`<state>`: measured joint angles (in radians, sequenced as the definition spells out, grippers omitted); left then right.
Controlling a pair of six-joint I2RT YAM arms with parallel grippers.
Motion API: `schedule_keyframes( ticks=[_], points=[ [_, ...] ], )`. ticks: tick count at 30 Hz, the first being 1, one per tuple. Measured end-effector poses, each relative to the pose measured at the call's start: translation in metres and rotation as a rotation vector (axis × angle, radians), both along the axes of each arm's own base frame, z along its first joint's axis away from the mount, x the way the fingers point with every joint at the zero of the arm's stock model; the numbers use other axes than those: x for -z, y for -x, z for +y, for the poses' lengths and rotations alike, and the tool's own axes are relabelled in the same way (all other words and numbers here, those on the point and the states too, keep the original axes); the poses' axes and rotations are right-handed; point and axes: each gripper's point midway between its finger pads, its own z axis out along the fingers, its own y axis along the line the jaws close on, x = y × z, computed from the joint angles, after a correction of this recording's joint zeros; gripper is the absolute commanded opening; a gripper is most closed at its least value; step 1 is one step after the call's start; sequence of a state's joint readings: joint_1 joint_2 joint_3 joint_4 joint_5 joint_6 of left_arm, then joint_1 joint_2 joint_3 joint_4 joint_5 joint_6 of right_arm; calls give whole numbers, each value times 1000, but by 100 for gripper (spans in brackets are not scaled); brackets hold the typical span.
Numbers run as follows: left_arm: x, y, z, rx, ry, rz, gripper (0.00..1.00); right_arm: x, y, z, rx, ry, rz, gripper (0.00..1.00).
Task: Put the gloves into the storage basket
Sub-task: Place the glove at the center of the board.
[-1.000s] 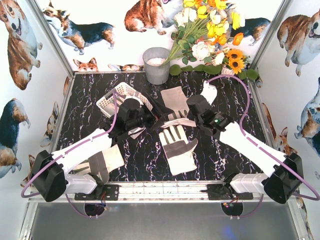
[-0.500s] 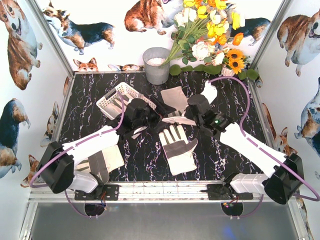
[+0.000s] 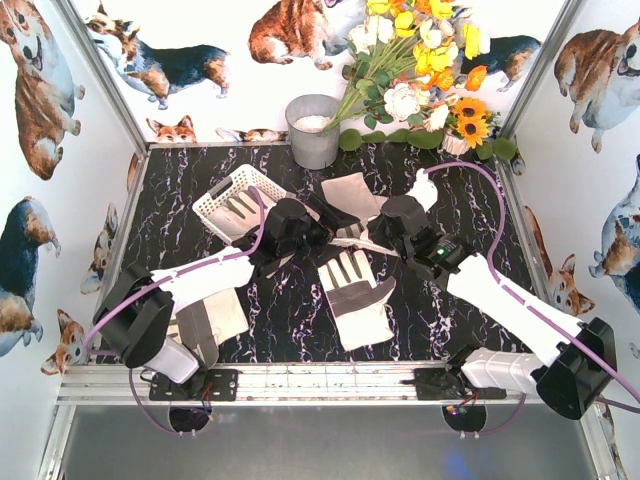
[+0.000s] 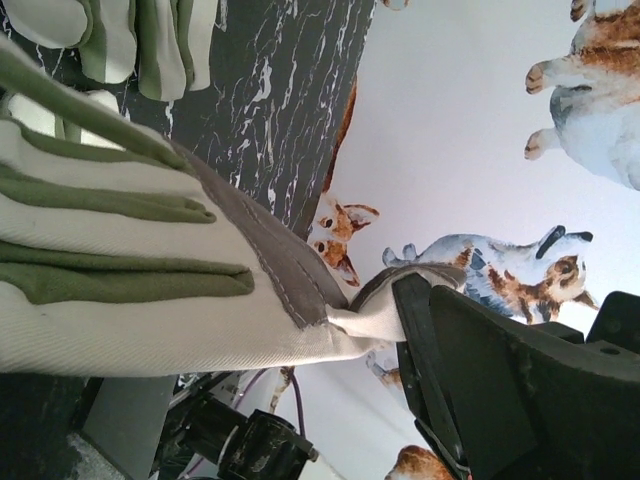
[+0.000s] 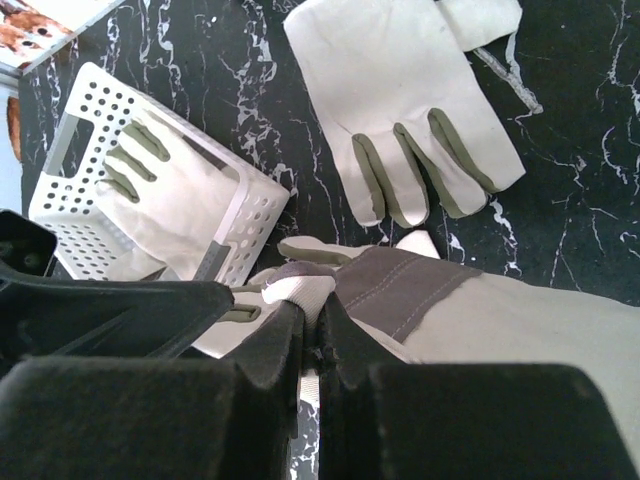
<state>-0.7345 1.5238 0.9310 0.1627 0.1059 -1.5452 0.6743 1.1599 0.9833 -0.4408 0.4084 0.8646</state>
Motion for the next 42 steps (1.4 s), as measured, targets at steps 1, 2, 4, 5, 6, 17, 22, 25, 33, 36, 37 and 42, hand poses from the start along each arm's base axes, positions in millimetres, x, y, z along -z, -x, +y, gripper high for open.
schedule_keyframes(
  ticks=[1,2,4,5,6,17,22,25,33,36,37,42],
  points=[
    [0,0,0,-3,2,4,97,-1,0,1,-1,-4,-1,0],
    [0,-1,-1,-6,4,5,97,-1,1,1,-5,-8,0,0],
    [1,-3,-2,-16,13,10,97,-1,1,3,-13,-14,1,0],
    [2,-4,-2,-20,17,14,97,-2,2,4,-17,-16,1,0],
    [4,-5,-3,-24,19,18,97,-2,3,4,-22,-20,0,0],
    [19,-12,-10,-57,16,61,73,-2,26,19,-114,-67,-7,0],
    [19,-12,-18,-44,25,52,58,5,38,31,-169,-64,12,0],
    [19,-8,-22,-27,27,53,47,7,43,38,-195,-58,16,0],
    [22,3,-23,2,32,49,2,24,48,53,-252,-10,47,10],
    [31,14,-10,9,0,46,0,31,55,61,-314,8,65,34],
    [31,17,-7,15,-10,39,0,31,57,62,-332,15,66,41],
    [20,27,3,102,-51,-65,0,25,63,60,-401,52,33,71]
  ],
)
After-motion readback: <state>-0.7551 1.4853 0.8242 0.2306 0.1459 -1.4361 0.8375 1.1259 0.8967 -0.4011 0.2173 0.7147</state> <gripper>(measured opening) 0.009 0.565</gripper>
